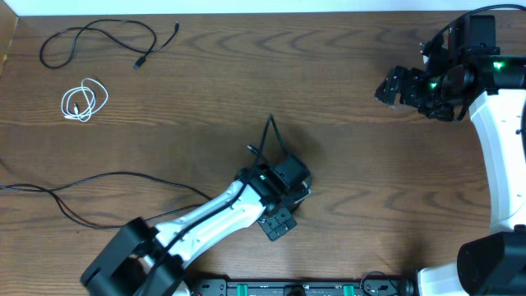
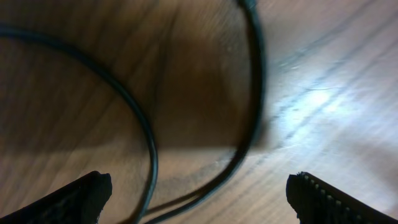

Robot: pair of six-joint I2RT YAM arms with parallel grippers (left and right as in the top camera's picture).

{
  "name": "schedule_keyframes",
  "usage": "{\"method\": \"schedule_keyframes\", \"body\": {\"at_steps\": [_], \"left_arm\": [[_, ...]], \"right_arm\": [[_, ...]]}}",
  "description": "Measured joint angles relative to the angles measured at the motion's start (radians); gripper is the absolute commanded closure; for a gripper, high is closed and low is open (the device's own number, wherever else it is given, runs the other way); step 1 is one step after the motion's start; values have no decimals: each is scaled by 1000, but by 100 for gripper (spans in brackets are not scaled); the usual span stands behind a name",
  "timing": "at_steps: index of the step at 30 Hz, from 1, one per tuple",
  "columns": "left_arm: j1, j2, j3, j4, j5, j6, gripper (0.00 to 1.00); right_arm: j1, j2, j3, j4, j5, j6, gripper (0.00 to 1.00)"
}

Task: Untangle cables
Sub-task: 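Move the left gripper right to the black cable end near center, then grasp the black cable end at center with the left gripper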

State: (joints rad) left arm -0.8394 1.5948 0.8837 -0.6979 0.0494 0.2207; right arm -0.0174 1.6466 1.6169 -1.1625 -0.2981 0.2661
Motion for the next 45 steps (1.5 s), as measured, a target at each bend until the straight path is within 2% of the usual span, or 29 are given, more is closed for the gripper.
{"method": "schedule_keyframes", "body": {"at_steps": [7, 20, 24, 33, 34, 36, 40, 45], "left_arm": [[-13, 88, 0, 4, -3, 33, 6], [-36, 92, 0, 33, -26, 91, 6], [-36, 93, 0, 59, -21, 95, 19], [4, 99, 0, 77, 20, 92, 20], [17, 99, 0, 82, 22, 91, 24], [47, 99, -1, 97, 24, 86, 41], [104, 100, -3, 111, 26, 83, 55], [129, 98, -6, 128, 24, 70, 87]], "right_arm": [[0, 0, 0, 2, -20, 0, 1], [0, 0, 0, -9, -24, 0, 1], [0, 0, 0, -19, -24, -1, 1], [0, 0, 0, -24, -24, -6, 1], [0, 0, 0, -26, -24, -6, 1], [0, 0, 0, -28, -24, -6, 1], [0, 0, 0, -30, -25, -7, 1], [0, 0, 0, -27, -25, -7, 1]]}}
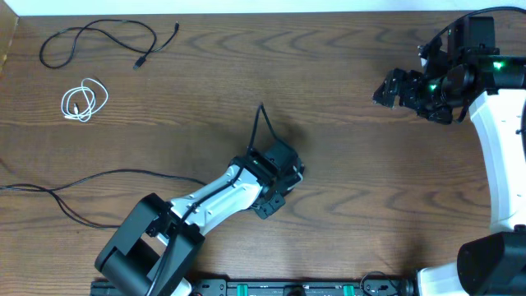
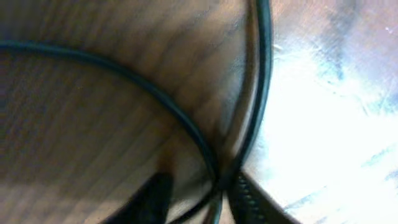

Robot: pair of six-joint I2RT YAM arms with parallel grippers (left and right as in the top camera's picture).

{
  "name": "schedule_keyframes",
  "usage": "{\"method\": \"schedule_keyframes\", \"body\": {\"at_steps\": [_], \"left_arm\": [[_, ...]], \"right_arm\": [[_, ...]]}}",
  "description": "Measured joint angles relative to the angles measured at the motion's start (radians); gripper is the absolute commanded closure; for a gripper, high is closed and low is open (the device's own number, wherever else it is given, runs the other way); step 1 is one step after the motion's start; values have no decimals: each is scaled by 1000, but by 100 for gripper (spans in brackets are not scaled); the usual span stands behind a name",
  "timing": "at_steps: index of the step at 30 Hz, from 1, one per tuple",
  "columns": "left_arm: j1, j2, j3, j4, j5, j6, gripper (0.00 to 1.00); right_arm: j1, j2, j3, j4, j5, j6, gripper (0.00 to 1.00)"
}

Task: Untangle cables
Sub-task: 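Grasp the black cable end at center with the left gripper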

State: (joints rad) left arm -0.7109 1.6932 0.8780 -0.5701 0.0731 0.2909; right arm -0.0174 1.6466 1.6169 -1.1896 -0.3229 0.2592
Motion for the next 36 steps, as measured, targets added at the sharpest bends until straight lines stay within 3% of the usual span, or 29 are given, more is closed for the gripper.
{"method": "schedule_keyframes", "body": {"at_steps": [2, 8, 16, 23, 29, 36], "left_arm": [[0, 0, -1, 13, -3, -12, 93], [1, -1, -1, 21, -8, -40, 93], [3, -15, 6, 14, -26, -223, 93], [13, -238, 30, 84, -39, -399, 93], [113, -451, 59, 95, -43, -596, 92], [262, -500, 59, 21, -47, -741, 93]], "right_arm": [[0, 0, 0, 0, 0, 0, 1], [0, 0, 0, -2, 0, 0, 1], [0, 0, 0, -2, -1, 0, 1], [0, 0, 0, -2, -2, 0, 1], [0, 0, 0, -3, -3, 0, 1], [0, 0, 0, -10, -3, 0, 1]]}}
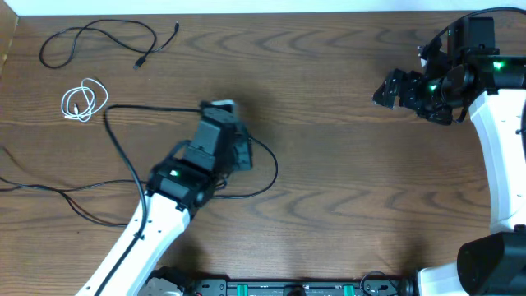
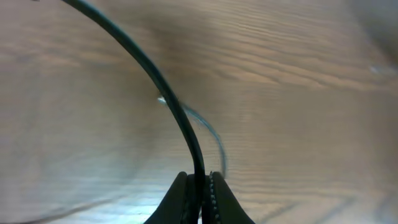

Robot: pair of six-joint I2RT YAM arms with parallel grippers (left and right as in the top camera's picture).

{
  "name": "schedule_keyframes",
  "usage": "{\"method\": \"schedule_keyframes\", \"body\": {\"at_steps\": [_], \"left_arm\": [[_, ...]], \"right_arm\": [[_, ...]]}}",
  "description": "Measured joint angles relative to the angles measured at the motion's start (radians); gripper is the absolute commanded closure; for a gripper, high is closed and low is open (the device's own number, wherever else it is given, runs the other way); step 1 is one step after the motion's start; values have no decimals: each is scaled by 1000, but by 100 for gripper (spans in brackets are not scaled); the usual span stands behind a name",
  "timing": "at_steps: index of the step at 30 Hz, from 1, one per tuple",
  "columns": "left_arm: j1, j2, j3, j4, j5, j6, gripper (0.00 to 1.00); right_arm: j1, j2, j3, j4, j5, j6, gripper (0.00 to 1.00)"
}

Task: Untangle cables
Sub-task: 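Grasp the black cable end at center with the left gripper, then drag the black cable end to the upper left with the left gripper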

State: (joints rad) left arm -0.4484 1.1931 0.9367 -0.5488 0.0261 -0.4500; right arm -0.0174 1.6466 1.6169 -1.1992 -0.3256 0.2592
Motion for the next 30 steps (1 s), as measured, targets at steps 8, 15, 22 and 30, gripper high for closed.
{"method": "schedule_keyframes", "body": {"at_steps": [8, 15, 22, 30], "left_arm": [[68, 0, 0, -27, -5, -67, 92], [133, 0, 0, -53, -110, -356, 93], [336, 0, 0, -54, -201, -519, 92], [582, 20, 0, -75, -370, -545, 92]], "right_arm": [[0, 0, 0, -1, 0, 0, 1], [0, 0, 0, -2, 0, 0, 1], [0, 0, 0, -5, 0, 0, 1], [0, 0, 0, 9, 0, 0, 1]]}}
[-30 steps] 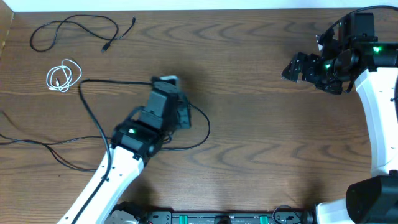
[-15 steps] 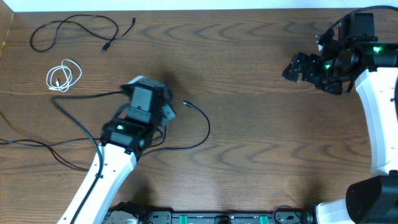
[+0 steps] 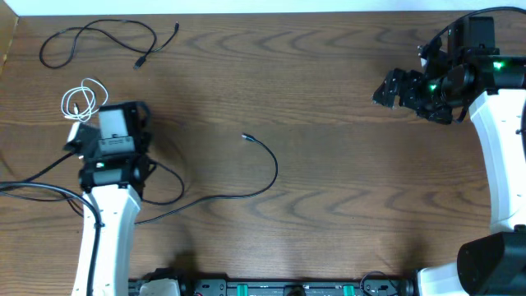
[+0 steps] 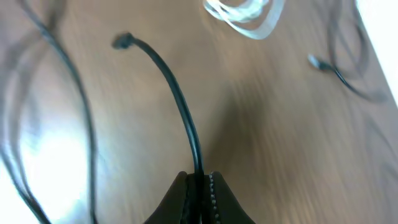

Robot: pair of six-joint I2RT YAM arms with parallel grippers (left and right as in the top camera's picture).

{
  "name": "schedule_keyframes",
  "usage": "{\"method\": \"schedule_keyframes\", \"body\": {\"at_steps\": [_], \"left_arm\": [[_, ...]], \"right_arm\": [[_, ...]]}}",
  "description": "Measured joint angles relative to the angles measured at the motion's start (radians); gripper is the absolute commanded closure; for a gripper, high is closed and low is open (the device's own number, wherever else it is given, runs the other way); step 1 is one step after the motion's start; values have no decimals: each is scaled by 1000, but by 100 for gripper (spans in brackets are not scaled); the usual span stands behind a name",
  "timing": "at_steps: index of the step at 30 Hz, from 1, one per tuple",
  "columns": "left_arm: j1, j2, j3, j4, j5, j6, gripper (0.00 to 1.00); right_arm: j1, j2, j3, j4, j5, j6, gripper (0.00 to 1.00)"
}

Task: Untangle cables
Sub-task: 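Drag the black cable end to the upper left with the left gripper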

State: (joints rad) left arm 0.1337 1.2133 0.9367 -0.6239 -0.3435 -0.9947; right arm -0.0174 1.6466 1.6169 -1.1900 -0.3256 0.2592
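Note:
My left gripper is shut on a black cable that runs up from the jaws to a small plug. In the overhead view this gripper hangs over the table's left side, just below a coiled white cable. A second black cable lies loose mid-table, its plug end free. More black cable trails off the left edge. My right gripper hovers far right, holding nothing that I can see; its jaws are unclear.
A thin black cable with two plugs lies spread at the far left corner, also seen as the cable in the wrist view. The white coil is just ahead of the left fingers. The wooden table stretches right.
My left gripper has moved from left of centre to the far left side, still shut on the black cable. A cable end with its curved loop now lies free mid-table.
My left gripper stood open over crossed black cable strands near mid-table, then its fingers had nearly shut round them. Later it was shut on one cable, left of centre. Now it holds that cable beside the white coil, apart from the other cable. The right arm stayed put.

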Motion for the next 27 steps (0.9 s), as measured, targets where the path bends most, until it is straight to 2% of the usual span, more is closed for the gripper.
{"method": "schedule_keyframes", "body": {"at_steps": [15, 17, 21, 22, 27], "left_arm": [[221, 296, 0, 10, -214, 1, 92], [233, 322, 0, 18, -235, 3, 85], [239, 370, 0, 66, -255, 35, 83], [238, 385, 0, 81, -259, 53, 76], [237, 441, 0, 95, -266, 103, 76]], "right_arm": [[0, 0, 0, 2, 0, 0, 1], [0, 0, 0, 3, 0, 0, 1], [0, 0, 0, 6, 0, 0, 1], [0, 0, 0, 6, 0, 0, 1], [0, 0, 0, 7, 0, 0, 1]]}}
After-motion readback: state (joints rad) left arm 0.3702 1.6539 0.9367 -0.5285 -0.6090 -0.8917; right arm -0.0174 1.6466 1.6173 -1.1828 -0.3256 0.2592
